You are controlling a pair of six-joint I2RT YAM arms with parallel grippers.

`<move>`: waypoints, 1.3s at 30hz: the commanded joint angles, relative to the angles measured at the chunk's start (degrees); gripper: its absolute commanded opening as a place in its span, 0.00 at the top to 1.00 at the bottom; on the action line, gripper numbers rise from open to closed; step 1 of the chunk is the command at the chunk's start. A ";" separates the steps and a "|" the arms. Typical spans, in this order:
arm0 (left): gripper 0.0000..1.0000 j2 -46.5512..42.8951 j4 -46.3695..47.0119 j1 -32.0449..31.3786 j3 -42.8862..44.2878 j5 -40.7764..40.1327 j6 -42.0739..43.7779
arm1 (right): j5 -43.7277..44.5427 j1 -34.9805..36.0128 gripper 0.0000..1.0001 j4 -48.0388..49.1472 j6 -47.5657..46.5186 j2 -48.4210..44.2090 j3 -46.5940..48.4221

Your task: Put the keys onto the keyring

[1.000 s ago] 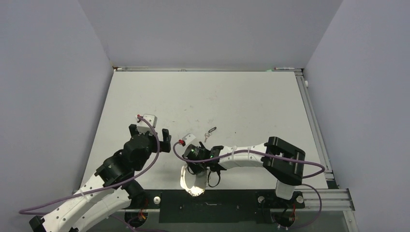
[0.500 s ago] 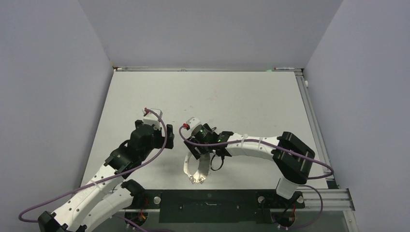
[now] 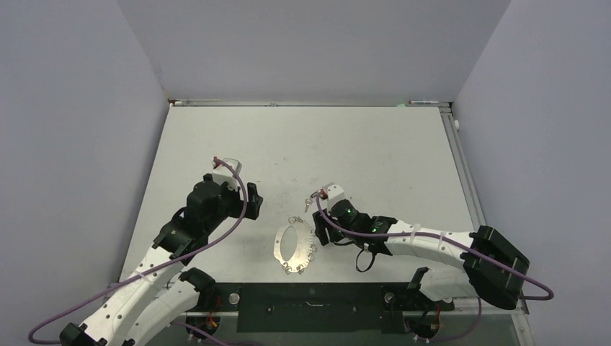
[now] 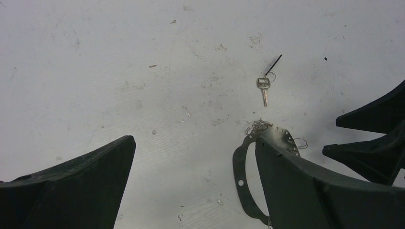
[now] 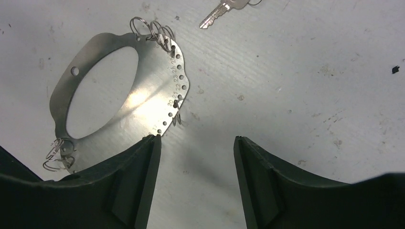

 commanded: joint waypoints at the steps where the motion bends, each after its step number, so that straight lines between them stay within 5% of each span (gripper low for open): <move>1: 0.06 0.00 3.24 0.68 1.50 3.80 0.77 | -3.82 -2.49 0.43 10.61 2.37 0.77 -1.39; 34: 0.11 0.84 2.68 1.33 1.83 5.16 0.95 | -11.20 -3.35 0.65 18.38 2.30 10.78 -3.83; 39: 0.12 0.80 2.77 1.38 1.72 5.28 0.95 | -11.36 -3.31 0.74 18.73 2.02 11.36 -3.95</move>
